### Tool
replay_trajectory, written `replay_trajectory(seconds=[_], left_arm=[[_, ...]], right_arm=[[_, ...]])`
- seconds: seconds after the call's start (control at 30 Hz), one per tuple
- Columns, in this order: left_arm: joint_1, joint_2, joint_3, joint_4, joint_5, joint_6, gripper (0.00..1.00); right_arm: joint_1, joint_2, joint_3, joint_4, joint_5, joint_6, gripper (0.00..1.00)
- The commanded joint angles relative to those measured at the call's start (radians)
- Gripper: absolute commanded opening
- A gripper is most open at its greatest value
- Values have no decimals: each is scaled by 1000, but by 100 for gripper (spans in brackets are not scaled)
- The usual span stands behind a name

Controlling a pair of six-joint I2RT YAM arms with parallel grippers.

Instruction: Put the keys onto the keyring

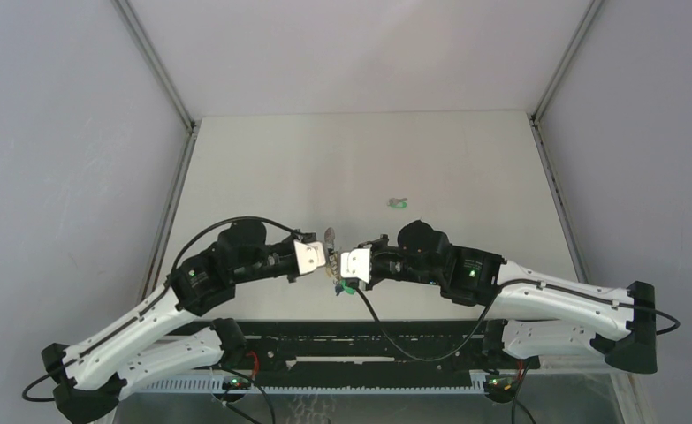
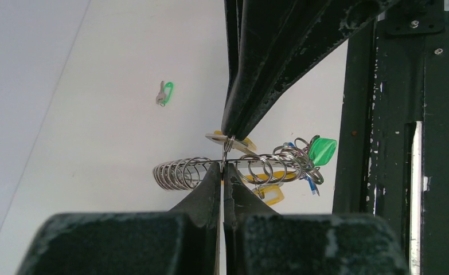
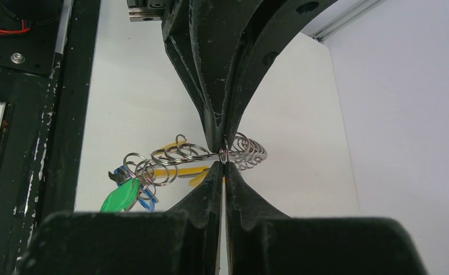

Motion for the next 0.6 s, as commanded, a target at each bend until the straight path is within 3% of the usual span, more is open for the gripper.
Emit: replay_trajectory(seconds=[0.0, 0.57], left_arm=[[23, 7, 61, 38, 18, -35, 0], [105, -9, 65, 92, 140, -111, 0]], right_arm=[[21, -10, 24, 35, 16, -20, 0], [30, 39, 34, -7, 51, -42, 0]])
